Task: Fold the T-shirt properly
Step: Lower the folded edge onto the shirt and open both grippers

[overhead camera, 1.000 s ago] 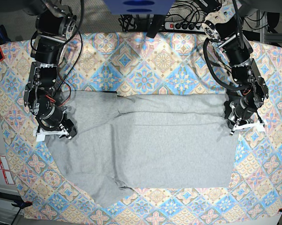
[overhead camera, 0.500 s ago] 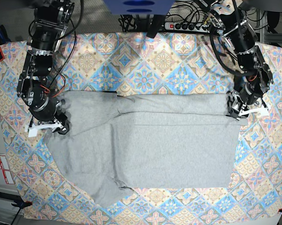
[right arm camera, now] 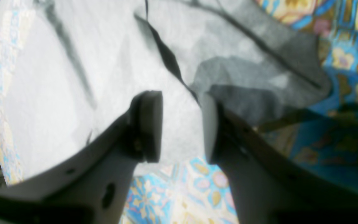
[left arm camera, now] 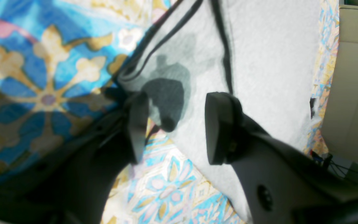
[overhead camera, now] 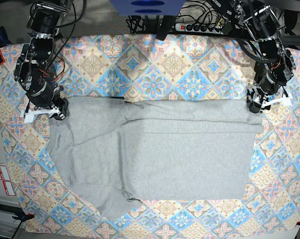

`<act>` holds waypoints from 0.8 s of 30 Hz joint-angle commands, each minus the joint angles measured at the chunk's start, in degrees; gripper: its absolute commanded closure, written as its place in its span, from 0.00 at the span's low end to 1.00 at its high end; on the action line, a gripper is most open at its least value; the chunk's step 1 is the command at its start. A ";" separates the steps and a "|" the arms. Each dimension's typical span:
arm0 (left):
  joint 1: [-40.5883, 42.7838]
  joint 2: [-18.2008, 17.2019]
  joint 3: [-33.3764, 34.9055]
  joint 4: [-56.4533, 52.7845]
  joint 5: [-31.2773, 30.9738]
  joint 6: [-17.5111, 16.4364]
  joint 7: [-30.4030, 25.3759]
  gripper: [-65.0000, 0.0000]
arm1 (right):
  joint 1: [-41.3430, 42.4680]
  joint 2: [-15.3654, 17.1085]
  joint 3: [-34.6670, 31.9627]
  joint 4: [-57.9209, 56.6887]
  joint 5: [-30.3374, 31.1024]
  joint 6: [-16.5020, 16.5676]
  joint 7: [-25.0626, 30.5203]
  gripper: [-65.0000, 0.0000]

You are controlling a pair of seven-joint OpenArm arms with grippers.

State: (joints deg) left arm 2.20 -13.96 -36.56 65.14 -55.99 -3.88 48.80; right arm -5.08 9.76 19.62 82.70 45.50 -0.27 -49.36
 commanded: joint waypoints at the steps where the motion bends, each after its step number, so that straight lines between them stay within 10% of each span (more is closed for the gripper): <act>1: 0.40 -0.51 -0.06 0.83 -1.29 -0.03 0.30 0.55 | 0.73 0.75 0.21 1.22 0.97 0.58 0.70 0.68; 24: -3.03 -0.77 0.20 -7.17 -10.08 0.06 -0.14 0.54 | 0.91 0.75 0.21 1.22 1.05 0.58 0.70 0.68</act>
State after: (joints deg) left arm -0.38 -14.15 -36.49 57.65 -66.50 -4.36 48.42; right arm -4.91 9.69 19.46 82.67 45.74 -0.21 -49.32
